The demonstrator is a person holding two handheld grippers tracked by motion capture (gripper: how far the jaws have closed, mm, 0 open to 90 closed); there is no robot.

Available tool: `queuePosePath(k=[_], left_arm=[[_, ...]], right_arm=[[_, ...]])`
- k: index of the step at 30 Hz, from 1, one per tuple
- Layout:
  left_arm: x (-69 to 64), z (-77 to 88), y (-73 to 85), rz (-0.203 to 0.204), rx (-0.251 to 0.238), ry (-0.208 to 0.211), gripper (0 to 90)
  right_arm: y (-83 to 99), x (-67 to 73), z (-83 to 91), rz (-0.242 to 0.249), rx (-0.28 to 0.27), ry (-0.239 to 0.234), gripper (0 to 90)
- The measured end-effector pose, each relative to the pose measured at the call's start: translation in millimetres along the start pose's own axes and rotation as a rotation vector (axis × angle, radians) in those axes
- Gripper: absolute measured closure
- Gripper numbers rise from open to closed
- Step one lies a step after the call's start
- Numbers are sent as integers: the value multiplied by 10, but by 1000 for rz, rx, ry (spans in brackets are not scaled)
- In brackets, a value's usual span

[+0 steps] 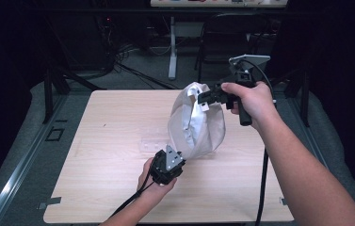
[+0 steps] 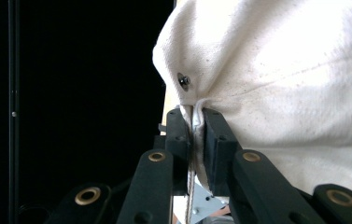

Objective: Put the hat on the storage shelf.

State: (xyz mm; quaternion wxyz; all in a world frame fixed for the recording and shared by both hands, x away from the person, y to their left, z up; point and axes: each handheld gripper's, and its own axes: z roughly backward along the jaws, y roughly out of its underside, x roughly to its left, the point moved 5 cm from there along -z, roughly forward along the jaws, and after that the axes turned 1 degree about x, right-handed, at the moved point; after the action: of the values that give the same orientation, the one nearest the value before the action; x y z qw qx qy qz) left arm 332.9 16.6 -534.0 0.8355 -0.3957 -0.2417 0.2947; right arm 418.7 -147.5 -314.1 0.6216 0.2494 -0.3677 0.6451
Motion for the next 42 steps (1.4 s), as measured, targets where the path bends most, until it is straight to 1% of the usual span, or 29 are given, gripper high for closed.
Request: queuePosePath(k=[1,3,6,7,8,10,15,18,19,21,26,30,36,38,40,42], left_arm=[[19,13,2,-11,1,-4,728],[36,24,3,-11,-1,-5,757],[101,54,8,-1,-15,-6,782],[135,63,10,10,-20,5,794],[153,64,12,13,-21,6,797],[174,65,15,10,-19,3,801],[241,48,35,44,-31,28,811],[261,27,41,49,-36,33,814],[268,19,40,50,-39,36,815],[281,7,37,58,-48,56,817],[351,-57,38,102,-67,75,820],[419,-105,49,136,-75,101,822],[505,-171,74,159,-77,106,822],[520,-186,80,161,-79,120,823],[536,-199,90,162,-81,123,823],[547,-213,102,176,-80,137,823]], right_arm=[[-1,3,1,0,-3,-3,822],[-3,9,0,-4,-10,-3,822],[0,20,0,-4,-13,-2,822],[1,23,0,-3,-11,1,822],[0,24,-3,-3,-11,0,822],[0,19,-3,4,-8,0,822],[-14,9,-34,1,-9,4,822],[-22,-5,-56,2,-2,3,822],[-27,-8,-68,0,-9,1,822],[-36,-18,-83,0,-10,-1,822],[-59,-37,-123,2,-13,0,822],[-79,-82,-188,-7,-11,7,823],[-117,-130,-273,-12,-6,4,823],[-126,-137,-298,-10,-2,12,823],[-128,-139,-316,-4,1,14,823],[-130,-133,-335,-5,-1,16,823]])
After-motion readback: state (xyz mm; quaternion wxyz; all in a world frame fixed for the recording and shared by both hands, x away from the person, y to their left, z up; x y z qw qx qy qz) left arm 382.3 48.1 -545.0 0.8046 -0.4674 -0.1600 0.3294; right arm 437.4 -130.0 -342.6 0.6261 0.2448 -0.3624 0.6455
